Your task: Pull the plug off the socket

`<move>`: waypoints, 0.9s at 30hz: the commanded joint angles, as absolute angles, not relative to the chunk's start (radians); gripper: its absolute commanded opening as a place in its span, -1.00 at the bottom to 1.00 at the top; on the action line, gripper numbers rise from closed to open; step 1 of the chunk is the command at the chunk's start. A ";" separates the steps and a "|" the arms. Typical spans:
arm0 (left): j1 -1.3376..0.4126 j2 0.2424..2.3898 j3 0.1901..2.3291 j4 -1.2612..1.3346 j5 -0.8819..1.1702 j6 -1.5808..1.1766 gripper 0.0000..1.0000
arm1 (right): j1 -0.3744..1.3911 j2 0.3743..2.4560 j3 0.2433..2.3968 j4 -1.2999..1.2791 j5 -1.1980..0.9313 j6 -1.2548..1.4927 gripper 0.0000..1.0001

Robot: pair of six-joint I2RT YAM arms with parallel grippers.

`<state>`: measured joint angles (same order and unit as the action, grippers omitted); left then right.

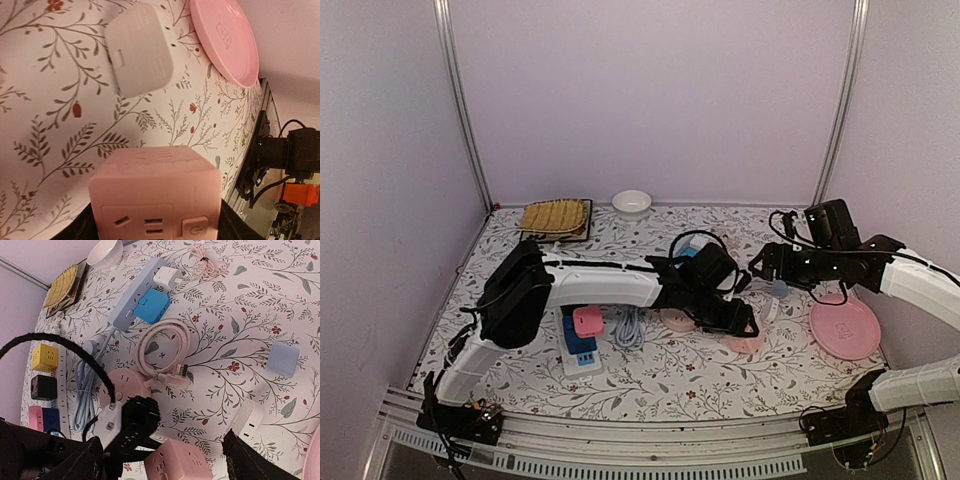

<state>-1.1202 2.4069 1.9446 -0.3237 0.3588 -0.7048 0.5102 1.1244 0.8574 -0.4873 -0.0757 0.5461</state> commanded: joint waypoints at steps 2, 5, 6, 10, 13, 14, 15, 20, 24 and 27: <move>-1.157 2.481 2.099 -0.402 0.398 -0.637 -0.08 | 0.509 1.077 0.834 -0.550 -0.031 0.578 0.67; -1.165 2.491 2.111 -0.406 0.394 -0.637 0.13 | 0.508 1.060 0.820 -0.561 -0.034 0.584 0.67; -1.168 2.490 2.109 -0.406 0.389 -0.638 0.20 | 0.508 1.057 0.817 -0.566 -0.034 0.586 0.67; -1.173 2.474 2.088 -0.412 0.352 -0.642 0.54 | 0.508 1.048 0.807 -0.573 -0.035 0.589 0.67; -1.174 2.456 2.071 -0.421 0.325 -0.640 0.67 | 0.508 1.052 0.806 -0.571 -0.035 0.590 0.67; -1.175 2.449 2.065 -0.424 0.312 -0.637 0.68 | 0.508 1.056 0.809 -0.571 -0.036 0.590 0.67; -1.175 2.439 2.060 -0.431 0.299 -0.635 0.69 | 0.508 1.061 0.811 -0.570 -0.037 0.591 0.67; -1.170 2.399 2.059 -0.487 0.200 -0.613 0.69 | 0.509 1.098 0.831 -0.563 -0.039 0.584 0.67; -1.162 2.378 2.057 -0.533 0.138 -0.599 0.65 | 0.508 1.127 0.849 -0.553 -0.046 0.573 0.67; -1.157 2.374 2.059 -0.566 0.110 -0.590 0.62 | 0.508 1.152 0.861 -0.546 -0.050 0.566 0.67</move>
